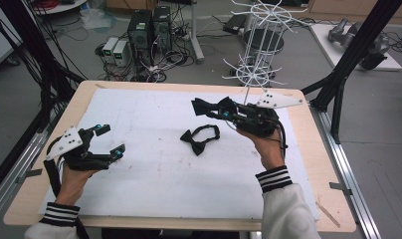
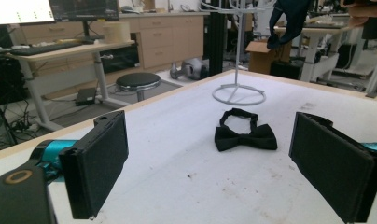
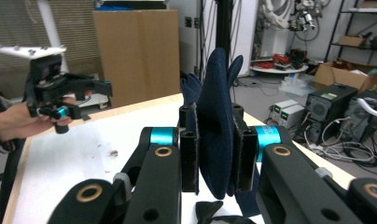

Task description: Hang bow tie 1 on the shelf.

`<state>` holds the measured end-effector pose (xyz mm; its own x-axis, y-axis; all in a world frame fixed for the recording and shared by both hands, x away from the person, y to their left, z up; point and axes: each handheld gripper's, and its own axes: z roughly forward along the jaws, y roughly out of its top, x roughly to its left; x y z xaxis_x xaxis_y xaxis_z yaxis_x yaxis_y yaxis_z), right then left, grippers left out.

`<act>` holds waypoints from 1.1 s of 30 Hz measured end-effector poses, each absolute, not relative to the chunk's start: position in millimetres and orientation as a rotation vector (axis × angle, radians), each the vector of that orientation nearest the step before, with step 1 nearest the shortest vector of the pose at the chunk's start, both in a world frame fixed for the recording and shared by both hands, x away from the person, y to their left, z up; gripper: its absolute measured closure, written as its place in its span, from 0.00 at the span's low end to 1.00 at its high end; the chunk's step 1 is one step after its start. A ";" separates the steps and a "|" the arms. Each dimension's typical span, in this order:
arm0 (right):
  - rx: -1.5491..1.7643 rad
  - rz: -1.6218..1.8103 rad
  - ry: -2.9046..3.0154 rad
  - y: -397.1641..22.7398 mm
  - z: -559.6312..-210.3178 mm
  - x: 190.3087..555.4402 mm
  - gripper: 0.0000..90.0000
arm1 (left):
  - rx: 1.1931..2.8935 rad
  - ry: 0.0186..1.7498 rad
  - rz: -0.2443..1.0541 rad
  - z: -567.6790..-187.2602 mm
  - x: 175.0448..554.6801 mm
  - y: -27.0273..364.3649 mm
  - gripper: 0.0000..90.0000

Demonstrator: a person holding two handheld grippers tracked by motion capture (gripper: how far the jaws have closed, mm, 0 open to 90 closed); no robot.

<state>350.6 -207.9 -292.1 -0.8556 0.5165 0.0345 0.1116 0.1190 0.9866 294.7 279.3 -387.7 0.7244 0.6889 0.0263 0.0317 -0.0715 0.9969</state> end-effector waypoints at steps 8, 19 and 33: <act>0.680 1.781 2.018 -220.7 -290.0 350.1 0.87 | 1.502 0.635 0.642 -404.0 282.3 289.3 0.13; 0.735 1.767 1.956 -233.8 -287.1 355.4 0.87 | 1.470 0.674 0.676 -423.3 275.7 295.3 0.14; 0.822 1.760 1.886 -244.7 -279.9 370.5 0.86 | 1.441 0.691 0.698 -442.7 272.6 299.7 0.14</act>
